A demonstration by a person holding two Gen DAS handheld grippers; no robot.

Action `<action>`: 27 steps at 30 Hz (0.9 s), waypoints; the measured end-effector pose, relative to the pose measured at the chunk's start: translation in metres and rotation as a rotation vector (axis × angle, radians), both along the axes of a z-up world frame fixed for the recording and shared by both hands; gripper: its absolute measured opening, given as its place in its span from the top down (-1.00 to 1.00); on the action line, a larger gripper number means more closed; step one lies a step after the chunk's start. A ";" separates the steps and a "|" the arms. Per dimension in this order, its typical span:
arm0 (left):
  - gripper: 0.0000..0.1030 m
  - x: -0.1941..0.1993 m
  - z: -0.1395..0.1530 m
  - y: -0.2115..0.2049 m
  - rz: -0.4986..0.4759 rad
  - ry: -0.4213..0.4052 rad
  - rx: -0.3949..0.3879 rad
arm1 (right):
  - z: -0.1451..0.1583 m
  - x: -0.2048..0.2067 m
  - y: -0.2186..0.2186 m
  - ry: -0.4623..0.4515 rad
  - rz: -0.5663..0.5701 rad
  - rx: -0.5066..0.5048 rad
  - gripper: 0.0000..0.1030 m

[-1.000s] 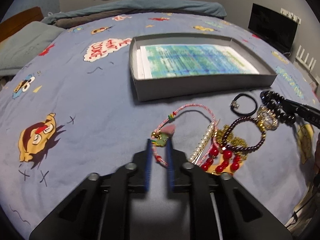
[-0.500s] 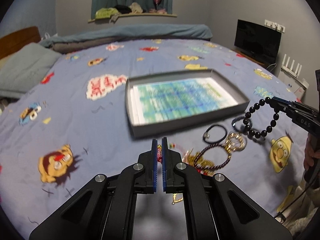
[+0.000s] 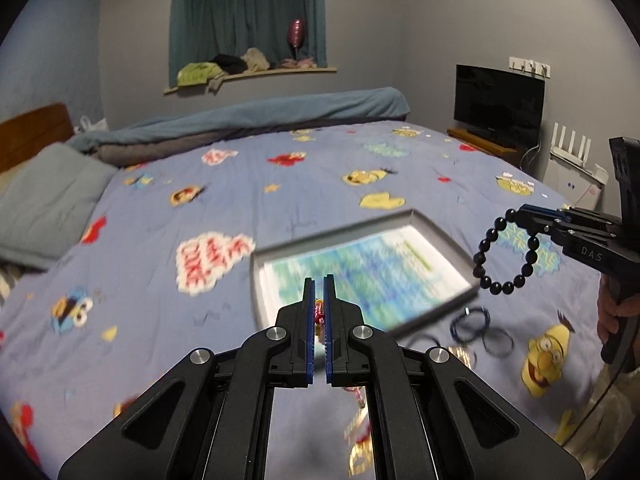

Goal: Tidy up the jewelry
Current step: 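Lift both bracelets and carry them over the gray box with both tools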

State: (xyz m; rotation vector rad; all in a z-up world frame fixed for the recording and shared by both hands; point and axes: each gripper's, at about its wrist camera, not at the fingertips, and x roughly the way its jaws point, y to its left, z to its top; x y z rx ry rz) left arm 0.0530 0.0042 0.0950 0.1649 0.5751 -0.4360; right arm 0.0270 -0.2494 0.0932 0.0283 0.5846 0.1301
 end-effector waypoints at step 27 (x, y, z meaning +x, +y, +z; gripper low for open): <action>0.91 0.179 -0.107 -0.035 0.133 0.237 0.102 | -0.091 0.158 -0.003 0.201 -0.089 0.019 0.72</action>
